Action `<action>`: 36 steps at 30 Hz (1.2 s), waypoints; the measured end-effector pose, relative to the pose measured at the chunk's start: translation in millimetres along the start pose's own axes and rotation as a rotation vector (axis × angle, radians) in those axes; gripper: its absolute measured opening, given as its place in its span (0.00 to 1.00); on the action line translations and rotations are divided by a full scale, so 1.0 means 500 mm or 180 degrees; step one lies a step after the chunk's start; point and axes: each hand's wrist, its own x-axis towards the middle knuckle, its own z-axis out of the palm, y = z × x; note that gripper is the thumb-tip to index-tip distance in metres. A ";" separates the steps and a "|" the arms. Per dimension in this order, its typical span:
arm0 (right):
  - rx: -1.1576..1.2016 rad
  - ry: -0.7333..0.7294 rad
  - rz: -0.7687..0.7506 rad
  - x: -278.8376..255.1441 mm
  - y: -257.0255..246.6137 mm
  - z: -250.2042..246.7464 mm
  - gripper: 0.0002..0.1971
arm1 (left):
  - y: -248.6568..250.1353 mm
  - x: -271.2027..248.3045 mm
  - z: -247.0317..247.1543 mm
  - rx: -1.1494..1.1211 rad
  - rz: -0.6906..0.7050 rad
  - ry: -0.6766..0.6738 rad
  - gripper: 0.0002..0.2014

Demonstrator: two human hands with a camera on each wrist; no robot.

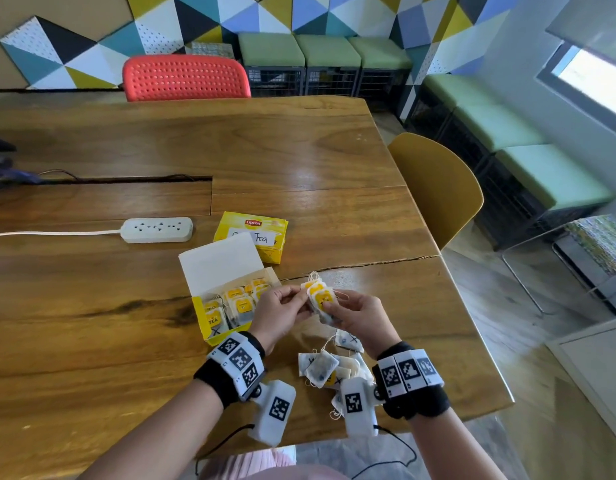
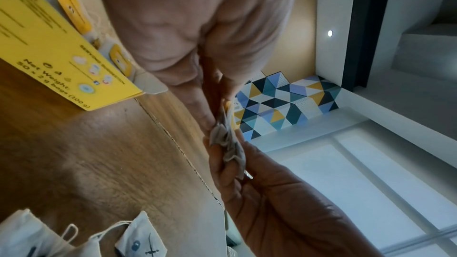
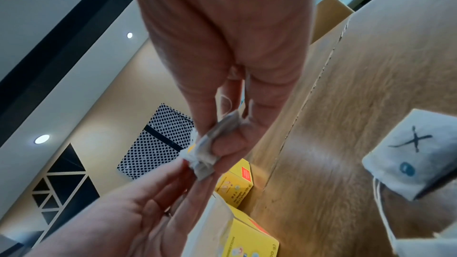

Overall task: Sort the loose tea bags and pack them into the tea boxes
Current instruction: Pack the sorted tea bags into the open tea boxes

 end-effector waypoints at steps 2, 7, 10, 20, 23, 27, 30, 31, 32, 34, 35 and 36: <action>-0.0056 -0.0037 0.0022 0.005 0.002 0.005 0.12 | 0.003 -0.001 -0.008 -0.0111 -0.0109 -0.0079 0.10; -0.0083 -0.0167 0.0090 0.014 0.007 0.032 0.11 | 0.001 -0.008 -0.042 0.0375 0.0186 -0.0171 0.10; -0.0245 -0.0516 0.0114 0.023 0.006 0.055 0.10 | 0.002 -0.007 -0.070 0.0861 0.0432 -0.0027 0.04; -0.1181 -0.0582 -0.0309 0.065 -0.015 0.193 0.04 | 0.020 0.009 -0.246 0.1759 0.0678 0.1871 0.17; -0.1612 -0.0518 -0.0403 0.086 -0.001 0.249 0.09 | 0.012 0.016 -0.284 0.2373 -0.0238 0.1747 0.37; -0.2608 -0.0681 -0.0497 0.094 -0.001 0.301 0.16 | 0.001 0.012 -0.294 0.2530 -0.0718 0.1590 0.40; -0.3041 -0.0781 -0.0440 0.100 0.002 0.322 0.21 | 0.000 0.007 -0.293 0.2240 -0.0625 0.1563 0.30; -0.3154 -0.0814 -0.0416 0.100 0.002 0.328 0.22 | 0.001 0.004 -0.292 0.2164 -0.0588 0.1578 0.26; -0.3206 -0.0854 -0.0387 0.099 0.003 0.334 0.23 | 0.003 0.001 -0.291 0.2105 -0.0546 0.1595 0.23; -0.3263 -0.0887 -0.0404 0.095 0.004 0.343 0.24 | 0.006 -0.005 -0.291 0.2020 -0.0471 0.1621 0.20; -0.3301 -0.0908 -0.0441 0.094 0.006 0.347 0.24 | 0.006 -0.006 -0.293 0.1979 -0.0445 0.1633 0.19; -0.3376 -0.0948 -0.0468 0.094 0.006 0.352 0.24 | 0.007 -0.007 -0.294 0.1944 -0.0431 0.1640 0.19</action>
